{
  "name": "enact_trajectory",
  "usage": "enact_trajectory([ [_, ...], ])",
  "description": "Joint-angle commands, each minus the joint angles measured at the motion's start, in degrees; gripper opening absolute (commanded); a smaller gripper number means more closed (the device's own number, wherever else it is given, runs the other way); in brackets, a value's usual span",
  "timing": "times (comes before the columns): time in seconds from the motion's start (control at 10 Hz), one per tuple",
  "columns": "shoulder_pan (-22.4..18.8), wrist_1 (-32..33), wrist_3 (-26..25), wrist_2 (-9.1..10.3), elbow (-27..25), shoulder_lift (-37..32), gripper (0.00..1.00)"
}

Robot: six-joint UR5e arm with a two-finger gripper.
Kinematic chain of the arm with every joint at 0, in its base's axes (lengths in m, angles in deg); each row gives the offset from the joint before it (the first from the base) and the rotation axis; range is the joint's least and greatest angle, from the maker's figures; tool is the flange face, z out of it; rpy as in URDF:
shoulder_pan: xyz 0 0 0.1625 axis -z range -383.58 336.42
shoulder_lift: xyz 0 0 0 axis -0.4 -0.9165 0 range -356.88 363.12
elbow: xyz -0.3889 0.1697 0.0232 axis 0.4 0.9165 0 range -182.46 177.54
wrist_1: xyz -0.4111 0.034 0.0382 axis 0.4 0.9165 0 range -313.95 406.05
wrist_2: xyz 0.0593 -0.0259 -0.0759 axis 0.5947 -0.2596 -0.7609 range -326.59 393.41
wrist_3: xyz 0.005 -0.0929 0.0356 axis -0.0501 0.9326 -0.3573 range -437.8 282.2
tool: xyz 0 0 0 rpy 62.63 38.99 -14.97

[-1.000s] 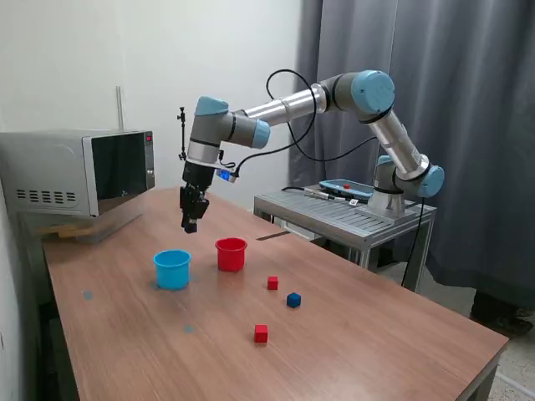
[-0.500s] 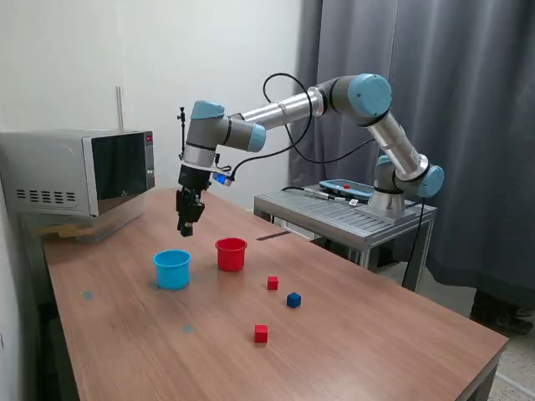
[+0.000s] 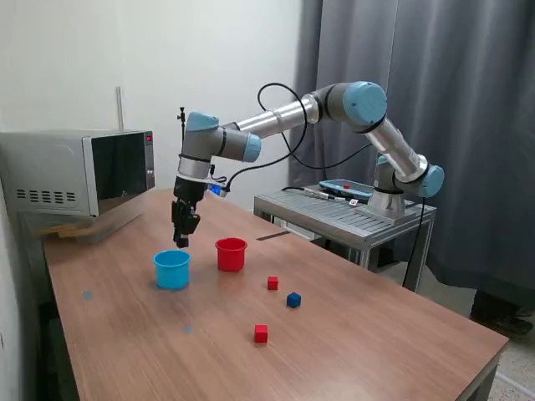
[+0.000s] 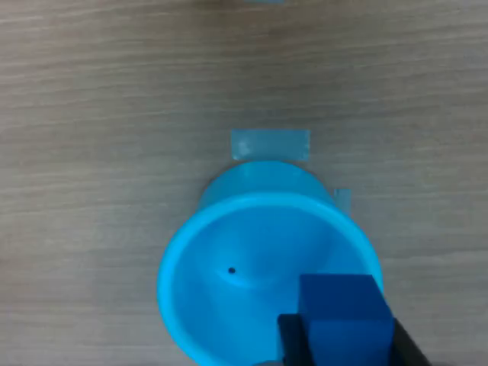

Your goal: Place red objects in the red bin, and blue objects in the blue bin.

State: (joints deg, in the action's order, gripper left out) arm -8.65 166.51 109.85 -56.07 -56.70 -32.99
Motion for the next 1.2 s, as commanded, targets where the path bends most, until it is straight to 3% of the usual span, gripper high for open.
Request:
enact_trajectory([
  [0.0, -0.1, 0.0, 0.0, 0.01, 0.5, 1.0, 0.0],
  [0.9, 0.6, 0.0, 0.1, -0.34, 0.7, 1.7, 0.0],
  [1.0, 1.1, -0.1, 0.1, -0.34, 0.7, 1.7, 1.0],
  [1.1, 1.4, -0.1, 0.1, -0.34, 0.8, 1.7, 1.0],
])
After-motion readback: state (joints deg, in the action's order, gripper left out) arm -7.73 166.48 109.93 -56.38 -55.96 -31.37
